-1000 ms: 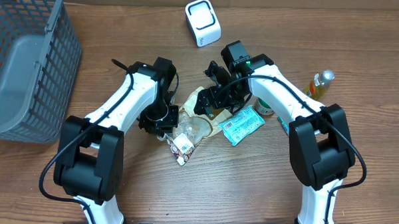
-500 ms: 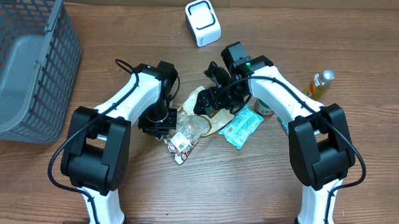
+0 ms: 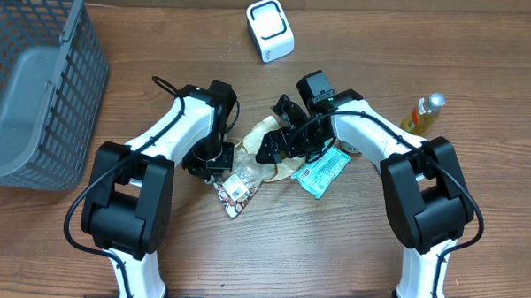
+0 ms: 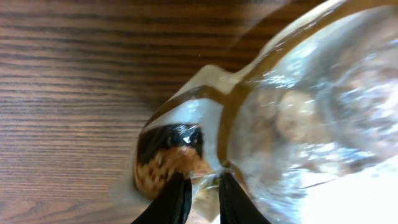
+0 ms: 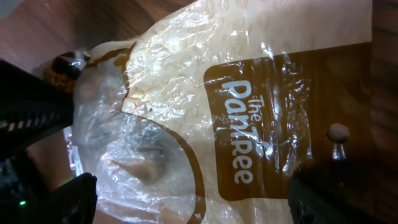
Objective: Scan the item barcode
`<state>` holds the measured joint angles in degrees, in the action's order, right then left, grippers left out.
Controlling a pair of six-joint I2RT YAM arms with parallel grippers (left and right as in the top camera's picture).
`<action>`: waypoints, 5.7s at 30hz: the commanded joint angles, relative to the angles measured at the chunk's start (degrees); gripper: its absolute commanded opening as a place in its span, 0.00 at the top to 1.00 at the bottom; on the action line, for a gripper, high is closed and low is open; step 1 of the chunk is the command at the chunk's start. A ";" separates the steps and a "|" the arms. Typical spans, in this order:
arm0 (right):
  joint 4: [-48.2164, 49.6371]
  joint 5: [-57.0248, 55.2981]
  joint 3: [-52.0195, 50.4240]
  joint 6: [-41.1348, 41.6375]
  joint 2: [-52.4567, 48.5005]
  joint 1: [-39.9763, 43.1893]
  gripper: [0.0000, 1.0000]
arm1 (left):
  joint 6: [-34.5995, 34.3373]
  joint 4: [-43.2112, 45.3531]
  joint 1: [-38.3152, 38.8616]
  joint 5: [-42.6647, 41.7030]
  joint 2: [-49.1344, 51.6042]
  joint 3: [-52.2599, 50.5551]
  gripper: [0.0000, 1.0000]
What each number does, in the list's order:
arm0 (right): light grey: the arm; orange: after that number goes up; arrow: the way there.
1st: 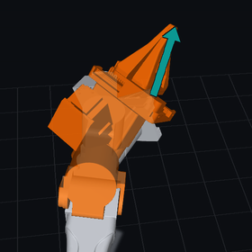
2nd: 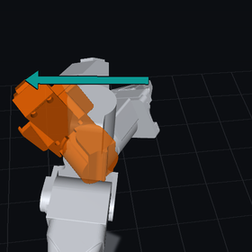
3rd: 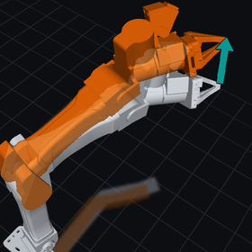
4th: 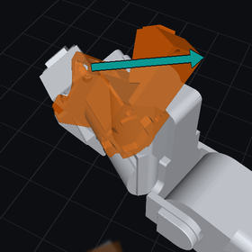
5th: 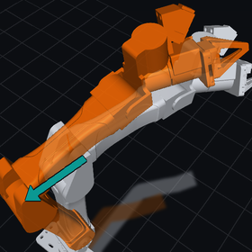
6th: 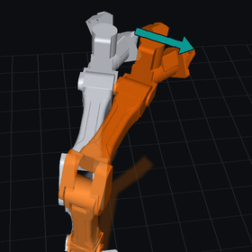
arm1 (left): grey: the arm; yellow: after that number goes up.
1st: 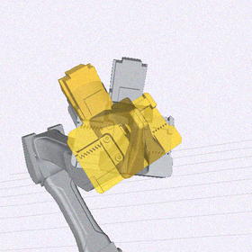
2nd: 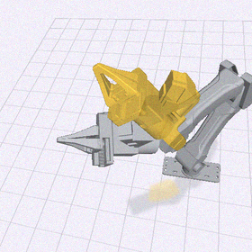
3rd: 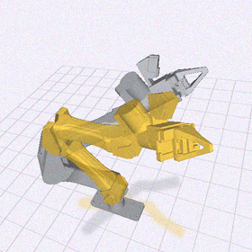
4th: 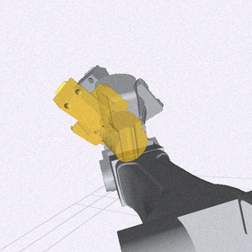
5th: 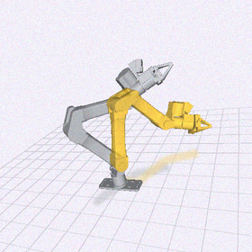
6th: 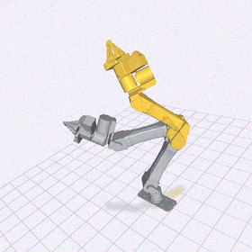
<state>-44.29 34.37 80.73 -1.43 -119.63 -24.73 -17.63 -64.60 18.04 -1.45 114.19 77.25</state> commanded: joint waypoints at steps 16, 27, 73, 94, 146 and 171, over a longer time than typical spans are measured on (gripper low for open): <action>3.72 4.31 -3.80 8.04 -0.50 -3.85 0.05 | 0.92 8.46 0.42 0.37 1.75 -5.33 0.84; 10.19 6.88 -3.80 21.73 -0.52 -7.52 0.16 | 1.44 11.08 0.35 0.46 1.75 -5.90 0.85; 15.54 9.16 -3.74 22.93 -0.50 -11.15 0.70 | 3.50 13.68 -1.33 -1.20 -2.73 -4.00 0.87; 6.23 -9.35 4.15 3.37 11.98 -11.15 0.93 | 3.26 15.08 -19.39 -1.11 -17.46 2.93 0.00; 77.31 -45.99 6.51 -51.58 -4.11 -3.37 0.97 | 3.28 15.04 -20.65 -1.09 -17.46 2.89 0.01; 88.28 -46.27 7.87 -41.79 -12.37 -0.81 0.97 | 3.28 15.04 -20.65 -1.09 -17.46 2.89 0.01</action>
<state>40.32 -9.61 86.52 -49.89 -133.45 -25.26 -14.66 -49.65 -2.72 -2.72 97.30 79.24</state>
